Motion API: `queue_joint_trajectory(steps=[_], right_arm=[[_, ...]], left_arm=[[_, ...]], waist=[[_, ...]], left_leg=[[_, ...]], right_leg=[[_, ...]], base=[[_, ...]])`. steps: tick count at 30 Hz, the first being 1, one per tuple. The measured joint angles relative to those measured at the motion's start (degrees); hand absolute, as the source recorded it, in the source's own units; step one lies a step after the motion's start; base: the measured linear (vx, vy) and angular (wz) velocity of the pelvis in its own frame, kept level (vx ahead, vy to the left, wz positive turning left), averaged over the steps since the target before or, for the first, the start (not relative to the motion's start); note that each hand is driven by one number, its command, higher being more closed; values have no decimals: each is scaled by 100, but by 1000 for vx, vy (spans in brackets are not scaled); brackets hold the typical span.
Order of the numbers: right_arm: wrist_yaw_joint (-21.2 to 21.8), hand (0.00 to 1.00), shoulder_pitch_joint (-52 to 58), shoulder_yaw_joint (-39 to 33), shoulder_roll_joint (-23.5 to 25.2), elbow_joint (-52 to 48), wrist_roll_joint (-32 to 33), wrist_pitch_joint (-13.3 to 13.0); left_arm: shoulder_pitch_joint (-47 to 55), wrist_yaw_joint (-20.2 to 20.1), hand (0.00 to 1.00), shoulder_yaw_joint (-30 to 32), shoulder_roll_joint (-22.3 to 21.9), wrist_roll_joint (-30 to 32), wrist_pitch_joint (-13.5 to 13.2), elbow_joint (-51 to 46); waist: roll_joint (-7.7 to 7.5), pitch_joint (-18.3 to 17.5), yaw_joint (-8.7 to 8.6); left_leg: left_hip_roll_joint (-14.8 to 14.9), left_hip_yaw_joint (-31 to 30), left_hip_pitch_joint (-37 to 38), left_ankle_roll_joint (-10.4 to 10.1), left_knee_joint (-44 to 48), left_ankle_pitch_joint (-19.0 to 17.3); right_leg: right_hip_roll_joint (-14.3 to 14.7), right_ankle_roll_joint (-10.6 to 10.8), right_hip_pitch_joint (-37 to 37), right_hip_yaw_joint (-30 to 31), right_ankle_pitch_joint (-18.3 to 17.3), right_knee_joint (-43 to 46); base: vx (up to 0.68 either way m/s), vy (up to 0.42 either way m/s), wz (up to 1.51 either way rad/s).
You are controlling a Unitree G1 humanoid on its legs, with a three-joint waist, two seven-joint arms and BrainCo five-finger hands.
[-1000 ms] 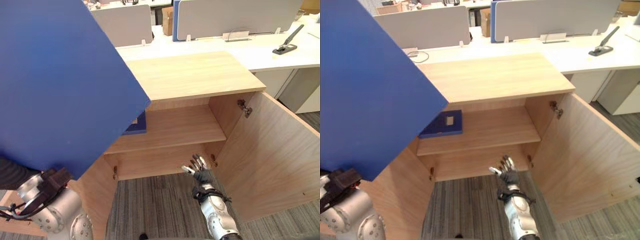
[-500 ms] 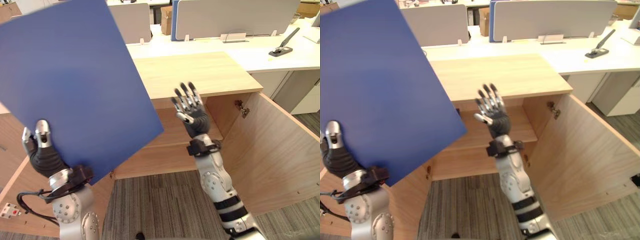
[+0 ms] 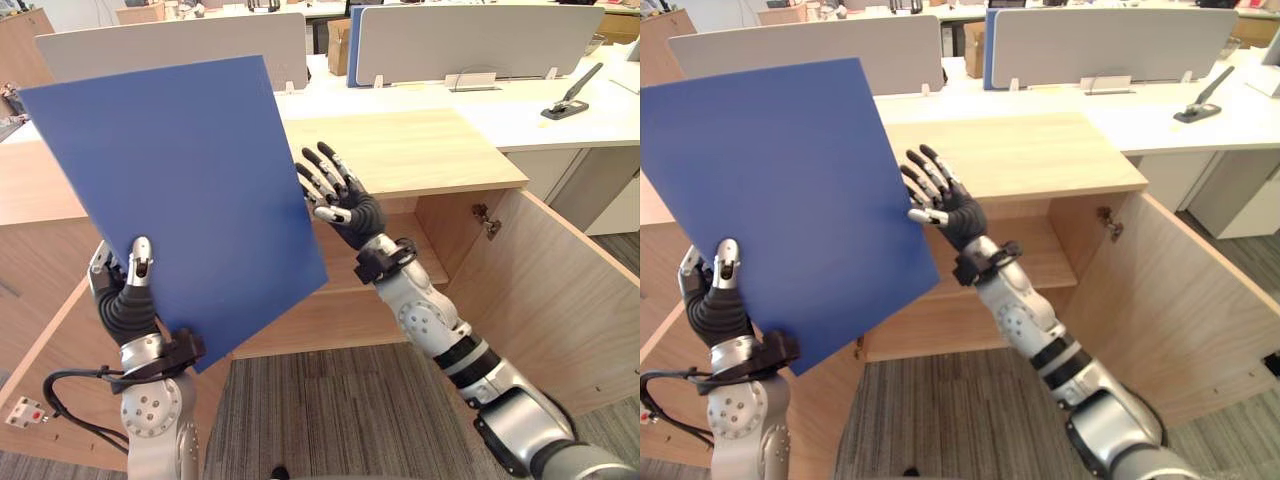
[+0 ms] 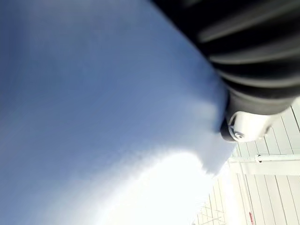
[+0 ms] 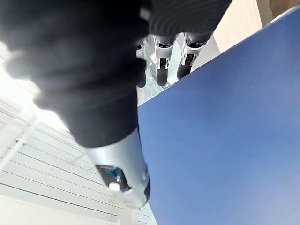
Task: Walk over to the cabinet, pick up the folder, carry it to the office cabinet, place the folder inside the office cabinet, then close the office cabinet door
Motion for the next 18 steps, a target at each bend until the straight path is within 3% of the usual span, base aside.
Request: queue_joint_trajectory(steps=[5,12,18], right_arm=[[-3,0,-422,352,-303,267,66,156],[-13,0,-648,504,-260,831,-106,261],[-415,0,-682,-423,578,1603,-1353,224]], left_arm=[[2,2,100,-10,217,4,9,65],[23,2,100,-242,408,-10,54,218],[-9,-175,100,-858,346,-168,105,295]], waist=[[3,-30,54],[7,-176,120],[15,-174,126]], left_leg=[[0,-2,-4,-4,0,4],[-9,-27,-42,-2,0,20],[-13,-71,-106,2,-2,90]], right_leg=[[4,-5,-4,0,3,0],[4,-7,-35,-15,4,4],[5,-22,-88,-54,14,42]], base=[[0,0,0],[0,0,1],[0,0,3]])
